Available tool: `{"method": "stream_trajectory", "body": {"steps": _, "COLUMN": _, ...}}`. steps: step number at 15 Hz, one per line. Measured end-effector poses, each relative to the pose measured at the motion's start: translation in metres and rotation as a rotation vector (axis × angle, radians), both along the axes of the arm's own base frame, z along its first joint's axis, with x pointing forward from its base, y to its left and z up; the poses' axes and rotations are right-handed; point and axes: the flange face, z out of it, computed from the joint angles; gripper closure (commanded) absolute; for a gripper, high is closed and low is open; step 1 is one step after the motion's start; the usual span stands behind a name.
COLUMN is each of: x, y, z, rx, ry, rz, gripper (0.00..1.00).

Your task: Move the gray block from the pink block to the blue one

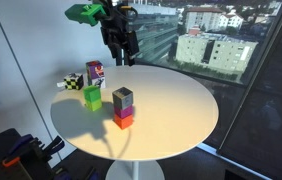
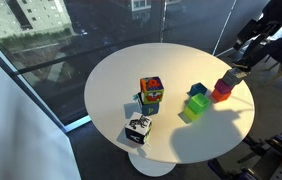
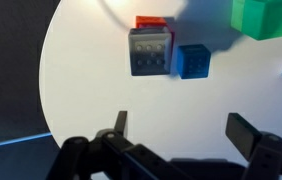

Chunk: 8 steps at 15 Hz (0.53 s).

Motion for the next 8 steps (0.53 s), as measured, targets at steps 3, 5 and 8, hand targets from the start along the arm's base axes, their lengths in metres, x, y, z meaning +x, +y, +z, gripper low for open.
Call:
{"method": "stream_trajectory", "body": {"steps": 3, "x": 0.001, "y": 0.003, "z": 0.009, "rx": 0.004, "ry": 0.061, "rz": -0.009, "gripper": 0.0}}
{"method": "stream_trajectory", "body": {"steps": 5, "x": 0.001, "y": 0.003, "z": 0.014, "rx": 0.001, "ry": 0.113, "rz": -0.018, "gripper": 0.0}}
{"method": "stream_trajectory", "body": {"steps": 8, "x": 0.001, "y": 0.001, "z": 0.015, "rx": -0.001, "ry": 0.178, "rz": -0.035, "gripper": 0.0}}
